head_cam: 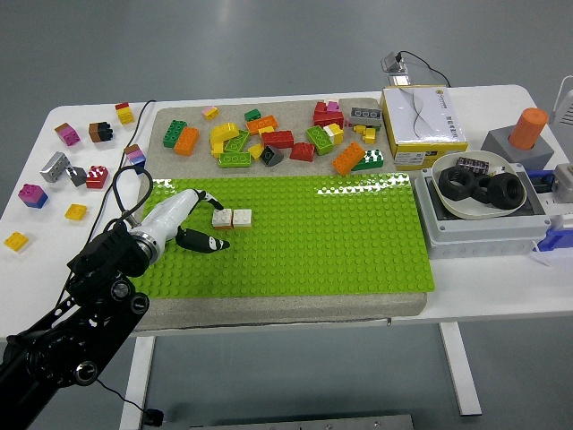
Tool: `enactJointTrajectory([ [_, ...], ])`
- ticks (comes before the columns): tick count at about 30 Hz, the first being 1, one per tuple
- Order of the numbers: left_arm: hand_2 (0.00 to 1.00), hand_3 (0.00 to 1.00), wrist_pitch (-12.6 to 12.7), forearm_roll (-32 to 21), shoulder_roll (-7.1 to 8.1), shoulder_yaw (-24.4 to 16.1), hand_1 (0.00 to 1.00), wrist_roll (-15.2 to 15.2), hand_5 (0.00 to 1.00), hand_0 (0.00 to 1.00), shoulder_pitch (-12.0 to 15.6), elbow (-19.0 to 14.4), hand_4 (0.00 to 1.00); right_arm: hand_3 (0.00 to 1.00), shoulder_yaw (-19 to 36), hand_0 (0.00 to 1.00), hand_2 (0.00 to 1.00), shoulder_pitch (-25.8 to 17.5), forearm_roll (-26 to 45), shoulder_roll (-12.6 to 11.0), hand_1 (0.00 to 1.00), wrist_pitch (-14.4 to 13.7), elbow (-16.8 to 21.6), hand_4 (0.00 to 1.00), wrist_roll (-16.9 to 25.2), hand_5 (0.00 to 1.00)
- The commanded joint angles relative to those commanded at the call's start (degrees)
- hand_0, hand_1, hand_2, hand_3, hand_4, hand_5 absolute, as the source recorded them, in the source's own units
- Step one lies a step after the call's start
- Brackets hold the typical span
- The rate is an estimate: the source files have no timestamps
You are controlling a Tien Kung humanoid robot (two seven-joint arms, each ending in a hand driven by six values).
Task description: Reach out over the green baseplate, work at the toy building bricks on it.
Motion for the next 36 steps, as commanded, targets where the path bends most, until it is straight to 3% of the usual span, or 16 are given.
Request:
enactJointTrajectory([
  [36, 0.920, 0.637, 0.0, -0.5, -1.12, 1.6, 0.928, 0.5, 0.336, 0.998, -0.8, 2.5, 0.957, 0.625, 0.2, 0.518, 0.574, 0.1, 0.3, 0.0, 0.532, 0.0, 0.0, 0.627, 0.1, 0.751],
])
